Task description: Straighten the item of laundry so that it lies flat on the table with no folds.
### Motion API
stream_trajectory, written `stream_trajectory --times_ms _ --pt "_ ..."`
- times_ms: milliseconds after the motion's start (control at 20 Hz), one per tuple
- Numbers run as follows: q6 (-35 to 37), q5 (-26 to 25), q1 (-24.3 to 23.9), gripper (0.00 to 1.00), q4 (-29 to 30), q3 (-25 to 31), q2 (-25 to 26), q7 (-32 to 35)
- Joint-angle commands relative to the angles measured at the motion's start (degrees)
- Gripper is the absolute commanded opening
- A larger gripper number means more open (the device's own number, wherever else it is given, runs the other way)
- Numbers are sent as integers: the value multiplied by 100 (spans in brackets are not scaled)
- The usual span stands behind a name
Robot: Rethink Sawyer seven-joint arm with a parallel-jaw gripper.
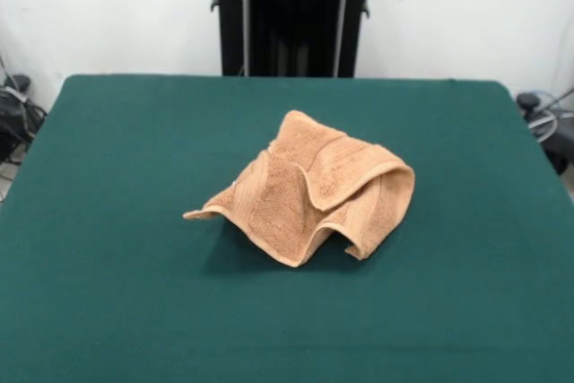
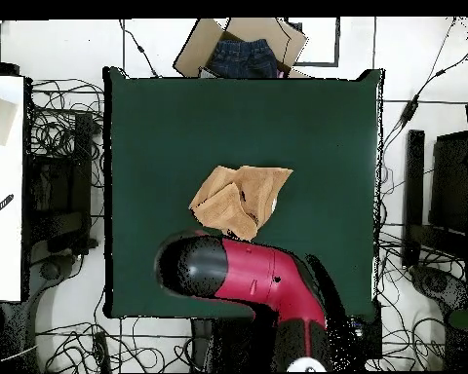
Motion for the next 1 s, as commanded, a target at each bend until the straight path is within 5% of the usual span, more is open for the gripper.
stream_trajectory --times_ms 50,600,1000 --pt "216 -352 -30 100 -491 312 1063 521" --pt "-496 -175 -493 100 -481 558 1626 160" --pt "-473 71 -711 100 903 471 -78 8"
